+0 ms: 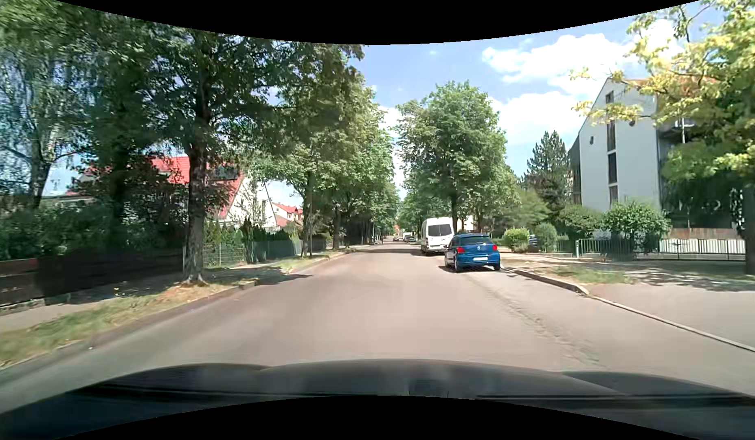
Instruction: Follow the waypoints while adhering to traffic rules and regulations
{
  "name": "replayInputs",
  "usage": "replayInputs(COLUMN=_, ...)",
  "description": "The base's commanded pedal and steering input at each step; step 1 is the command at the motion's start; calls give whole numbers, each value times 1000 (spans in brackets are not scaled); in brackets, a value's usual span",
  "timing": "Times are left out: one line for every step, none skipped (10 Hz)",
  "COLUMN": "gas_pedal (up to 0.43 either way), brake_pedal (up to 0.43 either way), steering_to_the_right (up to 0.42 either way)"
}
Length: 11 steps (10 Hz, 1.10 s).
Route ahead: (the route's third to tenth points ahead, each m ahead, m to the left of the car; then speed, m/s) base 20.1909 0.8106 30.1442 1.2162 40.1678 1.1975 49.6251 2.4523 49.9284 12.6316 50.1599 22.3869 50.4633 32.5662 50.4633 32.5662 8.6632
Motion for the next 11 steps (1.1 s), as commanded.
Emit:
replayInputs(gas_pedal=67, brake_pedal=6, steering_to_the_right=2)
replayInputs(gas_pedal=67, brake_pedal=6, steering_to_the_right=2)
replayInputs(gas_pedal=67, brake_pedal=6, steering_to_the_right=2)
replayInputs(gas_pedal=67, brake_pedal=6, steering_to_the_right=2)
replayInputs(gas_pedal=59, brake_pedal=6, steering_to_the_right=2)
replayInputs(gas_pedal=39, brake_pedal=6, steering_to_the_right=2)
replayInputs(gas_pedal=0, brake_pedal=6, steering_to_the_right=2)
replayInputs(gas_pedal=0, brake_pedal=6, steering_to_the_right=2)
replayInputs(gas_pedal=0, brake_pedal=6, steering_to_the_right=2)
replayInputs(gas_pedal=0, brake_pedal=6, steering_to_the_right=2)
replayInputs(gas_pedal=0, brake_pedal=6, steering_to_the_right=2)
